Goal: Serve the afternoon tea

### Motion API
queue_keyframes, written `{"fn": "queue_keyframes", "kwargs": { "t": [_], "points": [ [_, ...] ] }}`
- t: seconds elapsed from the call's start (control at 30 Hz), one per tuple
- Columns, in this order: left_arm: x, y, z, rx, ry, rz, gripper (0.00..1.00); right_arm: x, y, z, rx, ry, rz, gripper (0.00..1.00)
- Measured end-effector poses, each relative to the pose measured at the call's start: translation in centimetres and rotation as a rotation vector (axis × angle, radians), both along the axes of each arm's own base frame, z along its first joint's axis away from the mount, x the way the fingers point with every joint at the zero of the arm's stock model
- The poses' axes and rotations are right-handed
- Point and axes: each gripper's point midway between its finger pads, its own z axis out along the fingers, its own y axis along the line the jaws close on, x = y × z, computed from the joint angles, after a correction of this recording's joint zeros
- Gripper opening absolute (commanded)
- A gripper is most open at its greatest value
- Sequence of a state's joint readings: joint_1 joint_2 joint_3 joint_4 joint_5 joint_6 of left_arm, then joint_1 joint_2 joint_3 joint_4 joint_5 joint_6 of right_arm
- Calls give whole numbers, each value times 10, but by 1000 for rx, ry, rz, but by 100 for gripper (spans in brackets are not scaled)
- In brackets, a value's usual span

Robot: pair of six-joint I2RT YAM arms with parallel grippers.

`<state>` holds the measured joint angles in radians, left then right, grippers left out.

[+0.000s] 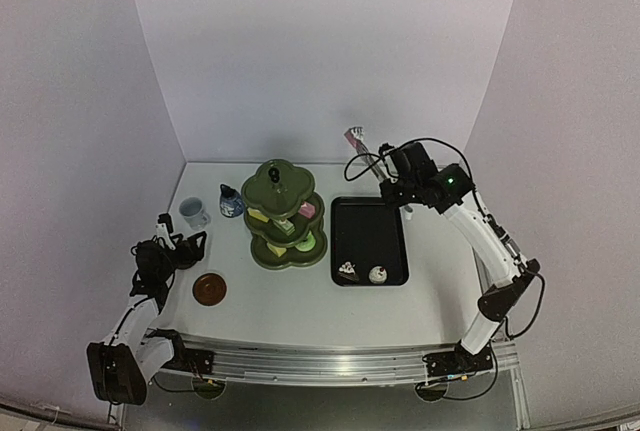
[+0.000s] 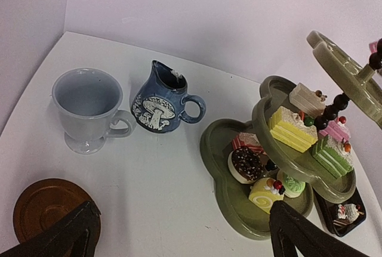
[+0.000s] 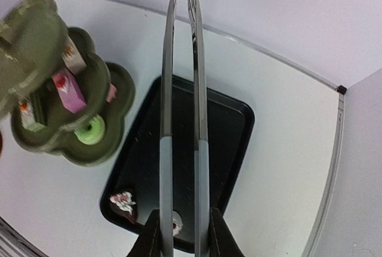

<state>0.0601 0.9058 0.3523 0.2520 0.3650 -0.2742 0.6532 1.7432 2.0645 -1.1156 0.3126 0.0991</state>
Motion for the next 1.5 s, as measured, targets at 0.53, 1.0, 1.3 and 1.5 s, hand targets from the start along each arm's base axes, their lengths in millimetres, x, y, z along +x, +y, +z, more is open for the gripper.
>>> {"fn": "queue_keyframes", "kwargs": {
  "t": [0.53,1.0,1.3,1.5],
  "points": [
    [-13,-44,29,28,-97,-259,99,-13,131,-8,57,-11,211,0],
    [-20,-55,32,35,-114,-318,99,-22,145,-19,19,8,301,0],
    [-18,-52,32,44,-115,-301,99,-29,149,-25,-8,25,340,21],
    [-18,-52,32,45,-115,-299,99,-31,149,-27,-22,30,351,29]
  ]
}}
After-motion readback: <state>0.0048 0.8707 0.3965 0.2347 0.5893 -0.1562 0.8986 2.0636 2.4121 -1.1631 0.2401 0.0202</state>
